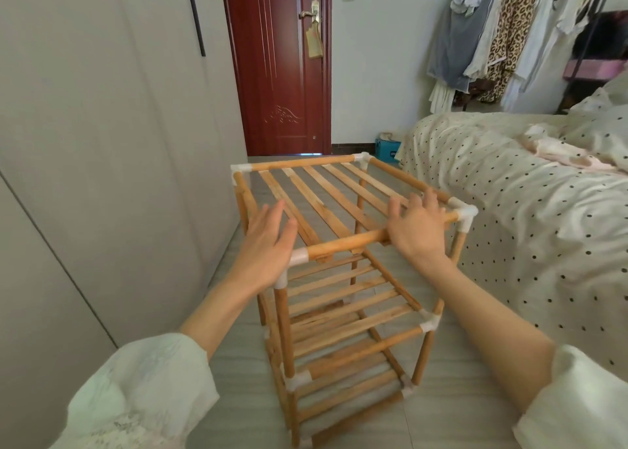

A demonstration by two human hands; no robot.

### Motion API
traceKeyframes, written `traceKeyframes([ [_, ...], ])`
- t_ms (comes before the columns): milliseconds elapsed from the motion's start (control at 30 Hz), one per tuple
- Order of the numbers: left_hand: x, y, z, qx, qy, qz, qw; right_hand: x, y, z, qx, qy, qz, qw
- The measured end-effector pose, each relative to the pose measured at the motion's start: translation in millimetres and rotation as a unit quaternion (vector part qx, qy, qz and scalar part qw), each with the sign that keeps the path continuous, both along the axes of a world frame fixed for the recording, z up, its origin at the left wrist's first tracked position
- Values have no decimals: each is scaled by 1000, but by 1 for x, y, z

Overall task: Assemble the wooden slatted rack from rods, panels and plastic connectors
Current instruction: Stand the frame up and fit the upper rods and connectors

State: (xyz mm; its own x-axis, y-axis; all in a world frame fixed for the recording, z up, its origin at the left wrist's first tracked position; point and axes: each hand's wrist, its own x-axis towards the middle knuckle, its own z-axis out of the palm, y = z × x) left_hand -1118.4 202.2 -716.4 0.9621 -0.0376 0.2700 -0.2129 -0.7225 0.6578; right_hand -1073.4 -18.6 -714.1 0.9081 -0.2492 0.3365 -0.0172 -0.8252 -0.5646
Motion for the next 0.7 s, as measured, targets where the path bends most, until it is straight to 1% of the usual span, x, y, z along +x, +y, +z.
traceKeyframes([
  [33, 0, 7, -2, -10, -16, -15, 1000, -13, 18, -5, 1, -29, 57, 998],
  [67, 2, 15, -3, -10, -24, -23, 999, -26, 36, -12, -26, -59, 118, 991],
  [133, 8, 31, -4, 25, -24, -24, 999, -46, 59, -26, -98, -116, 220, 964],
  [200, 10, 39, -5, 79, -32, -20, 996, -45, 61, -34, -131, -161, 250, 946],
  [300, -1, 28, -3, 162, -70, -12, 984, -30, 44, -35, -124, -174, 278, 936],
  [400, -21, 2, -3, 284, -133, -42, 949, -18, 20, -26, -138, -154, 315, 926],
  [467, -31, -18, -4, 314, -167, -52, 933, -9, 3, -19, -136, -124, 338, 923],
  [500, -35, -28, -4, 304, -178, -50, 935, -3, -4, -17, -120, -108, 344, 925],
  [567, -37, -44, 1, 259, -171, -63, 948, 1, -17, -12, -42, -67, 318, 945],
  [633, -30, -49, 8, 222, -130, -93, 962, -5, -21, -10, 37, -24, 243, 969],
  [667, -26, -46, 12, 201, -95, -108, 969, -10, -20, -9, 51, -18, 204, 978],
  [700, -20, -39, 16, 173, -65, -121, 975, -16, -15, -7, 47, -31, 173, 983],
])
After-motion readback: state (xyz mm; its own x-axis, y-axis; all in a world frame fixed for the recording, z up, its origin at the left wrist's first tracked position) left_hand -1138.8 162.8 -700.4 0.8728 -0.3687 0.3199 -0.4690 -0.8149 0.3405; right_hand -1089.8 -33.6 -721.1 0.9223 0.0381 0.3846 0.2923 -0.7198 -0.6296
